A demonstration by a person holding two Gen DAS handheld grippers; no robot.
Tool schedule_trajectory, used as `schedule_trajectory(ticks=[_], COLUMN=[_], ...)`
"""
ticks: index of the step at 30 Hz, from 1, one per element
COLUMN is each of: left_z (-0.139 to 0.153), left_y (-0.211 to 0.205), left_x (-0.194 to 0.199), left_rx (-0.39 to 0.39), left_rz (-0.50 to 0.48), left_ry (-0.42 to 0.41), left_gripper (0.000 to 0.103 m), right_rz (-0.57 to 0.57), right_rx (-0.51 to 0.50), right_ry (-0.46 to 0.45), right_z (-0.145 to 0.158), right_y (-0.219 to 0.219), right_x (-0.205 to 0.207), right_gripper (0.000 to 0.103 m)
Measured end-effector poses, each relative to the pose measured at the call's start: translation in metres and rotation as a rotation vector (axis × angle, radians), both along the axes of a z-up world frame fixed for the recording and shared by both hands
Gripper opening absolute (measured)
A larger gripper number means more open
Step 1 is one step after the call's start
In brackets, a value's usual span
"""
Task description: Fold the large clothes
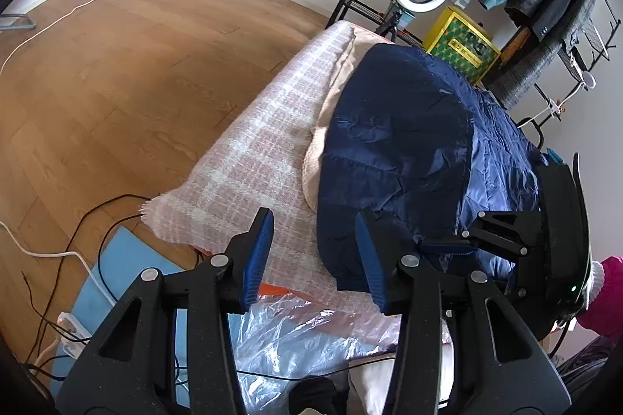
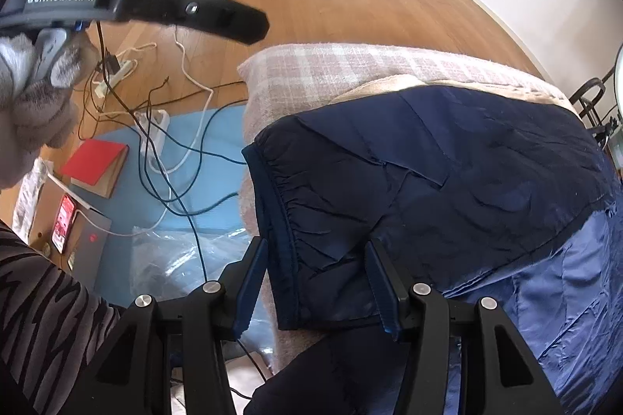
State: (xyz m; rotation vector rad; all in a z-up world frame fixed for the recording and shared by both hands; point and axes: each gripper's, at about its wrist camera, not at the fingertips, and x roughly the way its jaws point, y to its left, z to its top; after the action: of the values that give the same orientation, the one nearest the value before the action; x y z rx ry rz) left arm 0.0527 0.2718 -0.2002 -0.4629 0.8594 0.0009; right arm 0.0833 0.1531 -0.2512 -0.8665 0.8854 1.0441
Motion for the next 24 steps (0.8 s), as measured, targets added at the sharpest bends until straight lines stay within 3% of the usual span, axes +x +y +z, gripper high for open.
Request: schedule_trajectory(ticks=[1, 11, 18, 24], left_z=[0.000, 0.005, 0.014, 0.013], left_y=[0.001, 0.002, 0.003, -0.011], left_x=[0.000, 0.002, 0.005, 0.015], left_rx=[-0.002, 0.004, 0.011, 0.011], left_rz=[0.002, 0.012, 0.021, -0.028], left_ry=[0.001, -0.008, -0.022, -0.023], left_gripper=[0.045, 0.045, 0.045, 0.045], right_rz=[0.003, -0.061, -0.160, -0.278], right_rx=[-0.002, 0.081, 0.211, 0.357], right_ry=[0.001, 0.133, 0.182, 0.254], right_z=[0.000, 0.015, 0.047, 0.079], right_y=[0.000, -0.005, -0.019, -0.045], right_x=[0.000, 0.021, 0.045, 0.074], right_gripper=[0.051, 0.004, 0.001, 0.001])
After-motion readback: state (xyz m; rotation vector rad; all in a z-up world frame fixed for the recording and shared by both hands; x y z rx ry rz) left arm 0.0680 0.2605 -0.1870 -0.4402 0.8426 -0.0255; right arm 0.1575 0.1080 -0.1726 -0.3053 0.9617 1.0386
